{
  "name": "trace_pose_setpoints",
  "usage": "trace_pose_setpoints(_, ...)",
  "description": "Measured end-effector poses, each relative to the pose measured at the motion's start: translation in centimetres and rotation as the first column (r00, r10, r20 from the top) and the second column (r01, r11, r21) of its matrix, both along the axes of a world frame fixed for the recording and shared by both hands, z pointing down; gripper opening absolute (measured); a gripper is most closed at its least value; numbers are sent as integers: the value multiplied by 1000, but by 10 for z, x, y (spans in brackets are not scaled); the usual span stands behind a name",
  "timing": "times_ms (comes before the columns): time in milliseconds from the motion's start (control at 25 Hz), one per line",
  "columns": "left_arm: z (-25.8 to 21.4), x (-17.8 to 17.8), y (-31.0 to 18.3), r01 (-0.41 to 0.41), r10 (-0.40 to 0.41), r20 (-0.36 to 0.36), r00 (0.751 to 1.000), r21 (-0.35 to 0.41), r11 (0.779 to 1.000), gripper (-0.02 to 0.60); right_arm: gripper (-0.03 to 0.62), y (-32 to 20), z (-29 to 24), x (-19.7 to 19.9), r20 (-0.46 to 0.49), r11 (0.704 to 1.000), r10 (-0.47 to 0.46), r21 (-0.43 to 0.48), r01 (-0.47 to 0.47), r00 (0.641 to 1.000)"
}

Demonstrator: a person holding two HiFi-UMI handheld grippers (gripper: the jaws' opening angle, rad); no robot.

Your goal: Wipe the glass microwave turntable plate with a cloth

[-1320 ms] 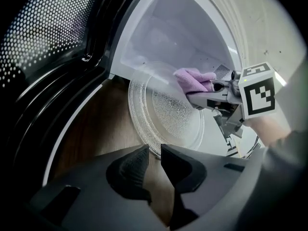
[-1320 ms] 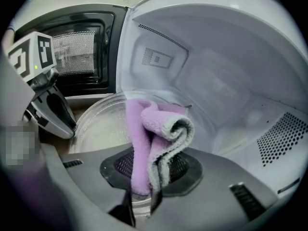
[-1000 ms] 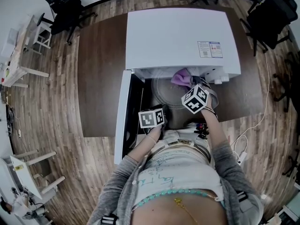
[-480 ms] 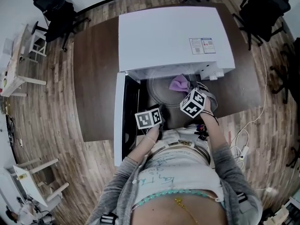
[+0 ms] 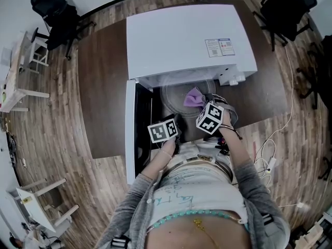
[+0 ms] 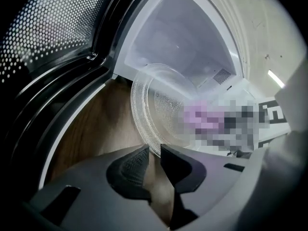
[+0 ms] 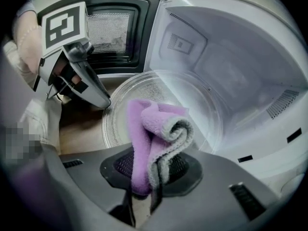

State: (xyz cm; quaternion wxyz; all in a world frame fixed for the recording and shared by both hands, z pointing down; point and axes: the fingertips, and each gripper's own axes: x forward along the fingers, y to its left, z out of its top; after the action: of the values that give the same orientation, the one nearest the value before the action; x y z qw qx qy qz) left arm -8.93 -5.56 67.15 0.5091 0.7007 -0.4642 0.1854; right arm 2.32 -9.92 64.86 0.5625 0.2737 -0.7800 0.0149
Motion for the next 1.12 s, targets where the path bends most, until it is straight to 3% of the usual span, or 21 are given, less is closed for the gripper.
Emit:
trace_pose_setpoints(680, 0, 2, 0, -5, 5, -10, 1000, 7, 1000, 84, 114, 17, 9, -49, -22, 981, -189, -55, 187, 982)
trace_pose_setpoints(1120, 1, 2, -1, -18, 18, -15, 1000, 10, 1000, 83, 114, 1, 1, -85, -8, 963, -267, -40, 266, 964)
